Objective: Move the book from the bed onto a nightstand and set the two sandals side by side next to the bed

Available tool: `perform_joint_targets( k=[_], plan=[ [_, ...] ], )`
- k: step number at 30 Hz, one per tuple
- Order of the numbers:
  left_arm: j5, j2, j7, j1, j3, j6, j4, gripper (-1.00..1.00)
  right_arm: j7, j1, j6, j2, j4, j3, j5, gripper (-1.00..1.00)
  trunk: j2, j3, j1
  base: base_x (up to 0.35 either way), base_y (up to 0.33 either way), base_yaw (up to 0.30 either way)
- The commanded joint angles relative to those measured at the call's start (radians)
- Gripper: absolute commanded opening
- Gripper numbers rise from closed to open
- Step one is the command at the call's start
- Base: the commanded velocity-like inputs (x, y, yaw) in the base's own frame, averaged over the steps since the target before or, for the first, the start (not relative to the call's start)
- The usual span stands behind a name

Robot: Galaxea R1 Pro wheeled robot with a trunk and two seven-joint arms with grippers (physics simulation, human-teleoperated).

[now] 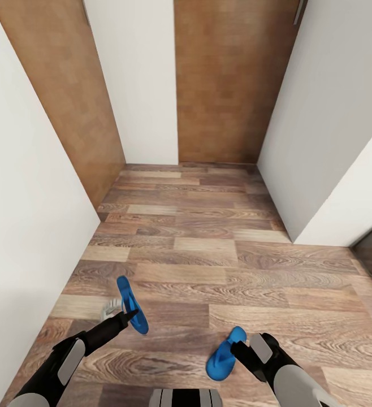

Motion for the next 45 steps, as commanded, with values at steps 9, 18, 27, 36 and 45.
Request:
perform_joint_targets(
  k=[9, 18, 27, 36, 45],
  plan=[
    [0.007, 0.000, -0.004, 0.000, 0.001, 0.008, 0.000, -1.00, -0.008, 0.000, 0.004, 0.000, -0.003, 0.001, -0.011, 1.00, 0.000, -0.001, 0.000, 0.059, 0.037, 0.000],
    [0.007, 0.000, -0.004, 0.000, 0.002, 0.008, 0.000, -1.00, -0.008, 0.000, 0.004, 0.000, -0.003, 0.001, -0.011, 1.00, 0.000, -0.001, 0.000, 0.156, 0.120, 0.000],
    [0.007, 0.000, -0.004, 0.000, 0.003, 0.008, 0.000, -1.00, -0.008, 0.000, 0.005, 0.000, -0.003, 0.001, -0.011, 1.00, 0.000, -0.001, 0.000, 0.020, 0.035, 0.000],
    [0.007, 0.000, -0.005, 0.000, 0.003, 0.008, 0.000, -1.00, -0.008, 0.000, 0.005, 0.000, -0.002, 0.001, -0.011, 1.00, 0.000, -0.001, 0.000, 0.053, 0.117, 0.000],
    [0.008, 0.000, -0.009, 0.000, 0.003, 0.009, 0.000, -1.00, -0.008, 0.000, 0.005, 0.000, -0.001, 0.001, -0.011, 1.00, 0.000, -0.001, 0.000, 0.003, 0.007, 0.000]
  ],
)
